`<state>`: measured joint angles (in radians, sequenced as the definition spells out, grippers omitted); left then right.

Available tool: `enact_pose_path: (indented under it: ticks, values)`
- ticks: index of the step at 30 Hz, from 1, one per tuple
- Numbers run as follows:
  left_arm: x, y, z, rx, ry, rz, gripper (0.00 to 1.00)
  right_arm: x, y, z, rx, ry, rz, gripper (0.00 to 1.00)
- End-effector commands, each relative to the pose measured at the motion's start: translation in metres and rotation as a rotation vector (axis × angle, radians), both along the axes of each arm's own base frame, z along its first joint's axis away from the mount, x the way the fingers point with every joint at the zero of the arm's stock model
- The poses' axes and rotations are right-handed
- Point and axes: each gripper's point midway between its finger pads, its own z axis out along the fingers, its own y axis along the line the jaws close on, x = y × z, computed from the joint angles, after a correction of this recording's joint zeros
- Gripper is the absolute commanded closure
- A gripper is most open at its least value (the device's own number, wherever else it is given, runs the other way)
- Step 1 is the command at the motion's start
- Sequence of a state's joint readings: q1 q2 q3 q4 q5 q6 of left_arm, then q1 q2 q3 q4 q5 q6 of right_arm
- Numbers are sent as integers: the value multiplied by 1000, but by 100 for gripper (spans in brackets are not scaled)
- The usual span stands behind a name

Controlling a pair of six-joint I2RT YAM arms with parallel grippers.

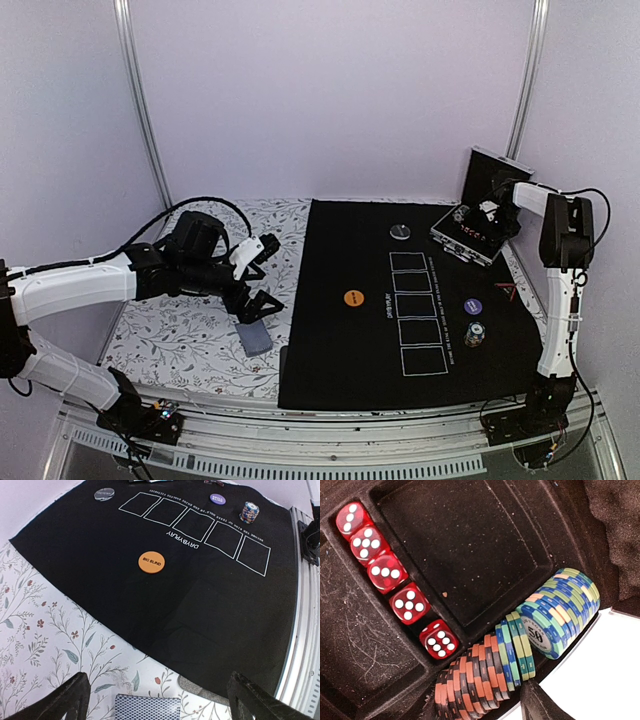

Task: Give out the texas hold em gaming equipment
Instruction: Pick up the pile of poker chips from the chip case.

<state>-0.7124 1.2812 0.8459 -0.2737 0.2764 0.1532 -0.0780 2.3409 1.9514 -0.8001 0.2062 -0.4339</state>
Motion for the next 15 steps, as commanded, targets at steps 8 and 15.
enact_pose_path:
  ticks: [8,15]
  values:
    - [6,2,2,-11,1,12,2,21,17,4,115,-72,56,51]
    - [5,2,0,-12,9,11,2,19,-4,-1,-126,-54,52,51]
